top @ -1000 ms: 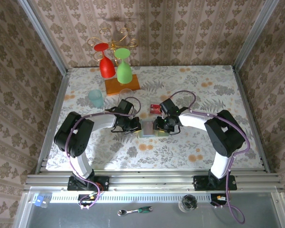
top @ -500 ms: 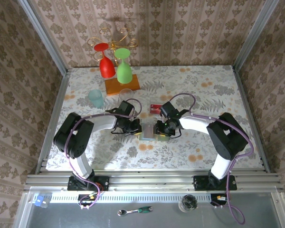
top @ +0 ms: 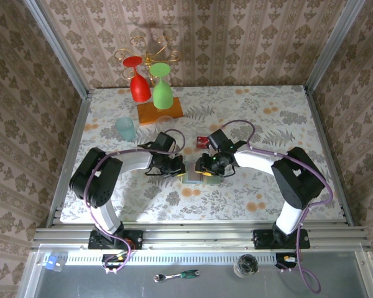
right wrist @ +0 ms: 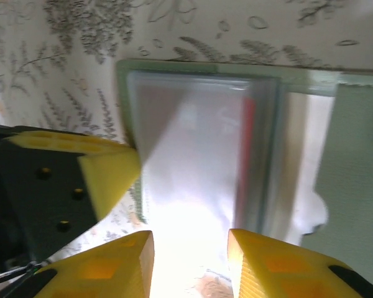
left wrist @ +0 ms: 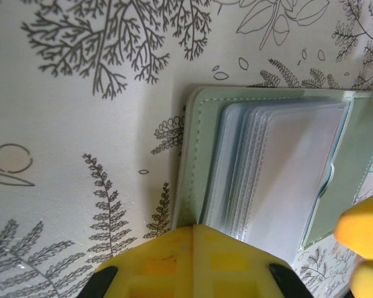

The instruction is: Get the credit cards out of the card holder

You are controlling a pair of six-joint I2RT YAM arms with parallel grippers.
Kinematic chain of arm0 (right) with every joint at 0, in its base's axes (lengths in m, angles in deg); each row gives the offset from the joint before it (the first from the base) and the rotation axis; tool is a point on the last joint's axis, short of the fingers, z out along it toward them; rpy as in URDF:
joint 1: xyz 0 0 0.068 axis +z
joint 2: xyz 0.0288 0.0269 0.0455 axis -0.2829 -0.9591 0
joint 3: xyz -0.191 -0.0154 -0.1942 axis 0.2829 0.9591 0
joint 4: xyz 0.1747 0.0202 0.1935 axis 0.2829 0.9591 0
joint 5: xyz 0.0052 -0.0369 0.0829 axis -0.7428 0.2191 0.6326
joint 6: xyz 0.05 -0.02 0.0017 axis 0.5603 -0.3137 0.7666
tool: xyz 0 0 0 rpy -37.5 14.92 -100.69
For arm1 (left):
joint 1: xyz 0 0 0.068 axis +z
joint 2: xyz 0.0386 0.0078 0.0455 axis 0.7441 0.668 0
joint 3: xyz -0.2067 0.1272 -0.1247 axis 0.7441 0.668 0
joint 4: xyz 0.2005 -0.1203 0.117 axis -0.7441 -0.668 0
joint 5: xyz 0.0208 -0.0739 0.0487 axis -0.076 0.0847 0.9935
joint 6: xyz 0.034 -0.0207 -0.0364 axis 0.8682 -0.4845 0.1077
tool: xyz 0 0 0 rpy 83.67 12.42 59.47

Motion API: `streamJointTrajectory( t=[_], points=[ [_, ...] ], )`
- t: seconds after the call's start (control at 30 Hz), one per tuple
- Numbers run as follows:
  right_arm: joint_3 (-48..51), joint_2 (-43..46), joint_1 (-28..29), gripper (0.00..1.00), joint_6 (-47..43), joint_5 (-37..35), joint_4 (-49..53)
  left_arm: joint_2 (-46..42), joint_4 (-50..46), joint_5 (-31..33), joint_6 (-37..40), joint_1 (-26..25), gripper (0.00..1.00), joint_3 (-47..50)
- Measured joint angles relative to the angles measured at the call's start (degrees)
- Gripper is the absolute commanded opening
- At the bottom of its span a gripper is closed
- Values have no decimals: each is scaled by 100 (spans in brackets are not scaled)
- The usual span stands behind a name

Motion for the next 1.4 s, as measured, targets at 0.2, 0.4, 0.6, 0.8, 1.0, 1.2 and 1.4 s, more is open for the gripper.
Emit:
streamJointTrajectory(
  t=[0.2, 0.4, 0.6, 0.8, 1.0, 1.2, 1.4],
  points=[
    [-136, -142, 24, 33, 208, 243, -267, -37, 70, -17, -4, 0, 0, 63],
    [-201, -439, 39, 27, 273, 302, -354, -42, 111, -37, -17, 4, 0, 90],
    [-304, -568, 39, 28, 264, 254, -240, -42, 127, -39, -26, 4, 0, 96],
    [-328, -570, 39, 30, 195, 68, -20, -42, 129, -44, -28, 7, 0, 98],
    [-332, -529, 39, 31, 98, -125, 138, -42, 129, -66, -46, 28, 0, 98],
    [-332, -448, 39, 31, 42, -339, 280, -42, 129, -76, -46, 28, 0, 101],
    [-278, -367, 26, 31, 26, -483, 330, -42, 146, -79, -46, 28, 0, 109]
  ],
)
